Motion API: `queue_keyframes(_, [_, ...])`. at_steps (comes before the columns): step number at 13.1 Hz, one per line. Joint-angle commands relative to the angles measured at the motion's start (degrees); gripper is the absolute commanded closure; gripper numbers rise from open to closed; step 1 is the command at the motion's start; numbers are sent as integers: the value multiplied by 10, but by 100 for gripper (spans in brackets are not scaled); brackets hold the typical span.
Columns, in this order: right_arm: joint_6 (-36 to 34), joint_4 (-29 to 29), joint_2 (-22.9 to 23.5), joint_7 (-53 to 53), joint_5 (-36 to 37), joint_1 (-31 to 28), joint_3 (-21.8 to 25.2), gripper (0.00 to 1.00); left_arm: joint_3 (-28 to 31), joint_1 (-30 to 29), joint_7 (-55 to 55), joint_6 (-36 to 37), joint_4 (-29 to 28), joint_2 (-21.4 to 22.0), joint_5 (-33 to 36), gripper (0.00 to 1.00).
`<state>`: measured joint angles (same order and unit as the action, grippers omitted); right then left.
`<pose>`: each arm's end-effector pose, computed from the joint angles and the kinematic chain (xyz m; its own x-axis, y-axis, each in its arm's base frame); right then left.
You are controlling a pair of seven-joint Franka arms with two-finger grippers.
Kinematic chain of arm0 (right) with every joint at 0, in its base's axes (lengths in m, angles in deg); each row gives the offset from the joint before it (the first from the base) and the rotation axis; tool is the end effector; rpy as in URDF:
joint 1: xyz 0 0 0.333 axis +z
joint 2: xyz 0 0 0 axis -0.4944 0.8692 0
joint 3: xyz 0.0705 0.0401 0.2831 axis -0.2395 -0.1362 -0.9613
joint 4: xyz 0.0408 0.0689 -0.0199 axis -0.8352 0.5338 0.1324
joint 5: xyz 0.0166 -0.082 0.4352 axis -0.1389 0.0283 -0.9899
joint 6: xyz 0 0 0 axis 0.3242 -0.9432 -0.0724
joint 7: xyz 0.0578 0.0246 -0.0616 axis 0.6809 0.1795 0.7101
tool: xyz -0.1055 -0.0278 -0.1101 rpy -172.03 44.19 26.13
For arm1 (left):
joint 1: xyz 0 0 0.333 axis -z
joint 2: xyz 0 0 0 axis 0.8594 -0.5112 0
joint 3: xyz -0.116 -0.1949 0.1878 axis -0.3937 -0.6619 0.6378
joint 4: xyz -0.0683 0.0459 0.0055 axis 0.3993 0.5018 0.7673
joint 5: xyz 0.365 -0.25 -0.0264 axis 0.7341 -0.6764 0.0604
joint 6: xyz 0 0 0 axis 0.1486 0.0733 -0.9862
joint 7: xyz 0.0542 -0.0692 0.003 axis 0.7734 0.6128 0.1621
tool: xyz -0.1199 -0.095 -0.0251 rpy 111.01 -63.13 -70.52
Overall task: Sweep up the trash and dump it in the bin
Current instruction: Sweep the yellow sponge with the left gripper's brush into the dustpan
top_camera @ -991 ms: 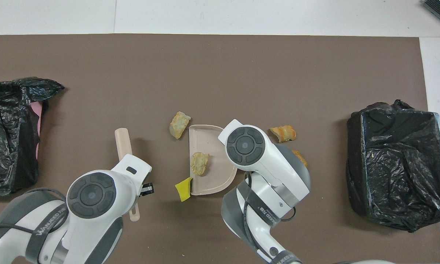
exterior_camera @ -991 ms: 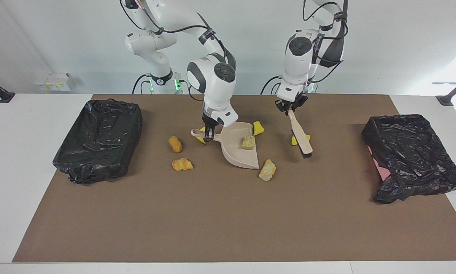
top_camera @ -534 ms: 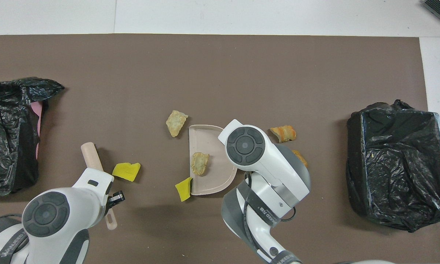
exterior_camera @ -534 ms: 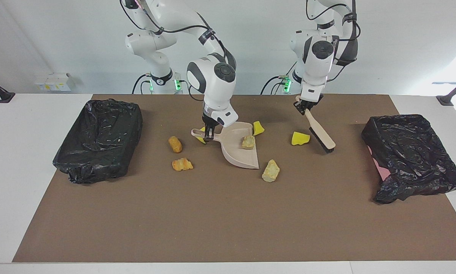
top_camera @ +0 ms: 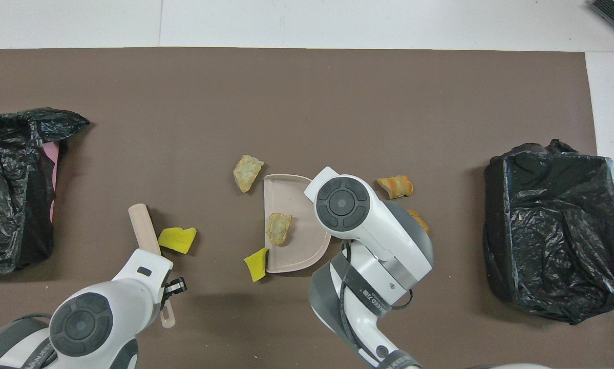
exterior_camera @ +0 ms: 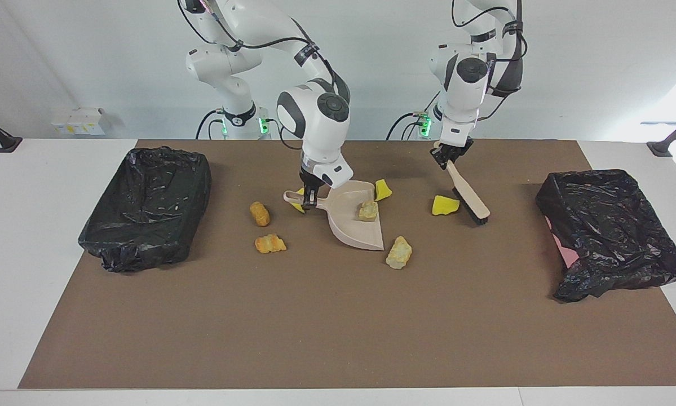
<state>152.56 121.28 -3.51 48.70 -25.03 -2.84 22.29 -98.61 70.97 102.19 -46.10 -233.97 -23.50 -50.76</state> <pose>0.5349 0.3217 0.2751 -0.0091 0.9755 -0.2200 1.0000 0.0094 0.0006 0.3815 -0.1637 0.2645 0.9561 0.2923 0.0188 0.2928 -0.9524 -0.0852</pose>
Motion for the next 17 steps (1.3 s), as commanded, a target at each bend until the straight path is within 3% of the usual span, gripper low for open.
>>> queue_keyframes(1, [3,16,-14,-20,4,-2,-5,100,5,56,4,-41,-12,-10,-26,100])
queue_keyframes(8, [4,22,-18,-20,4,-2,-5,100,3,204,30,-142,6,-64,-134,100])
queue_keyframes(10, [4,24,-18,-20,4,-2,-5,100,2,247,44,-183,22,-93,-137,100])
queue_keyframes(15, [4,25,-20,-20,4,-2,-5,100,2,263,112,-217,125,-168,-139,100])
queue_keyframes(17, [4,26,-20,-20,4,-2,-5,100,4,255,114,-216,144,-172,-139,100])
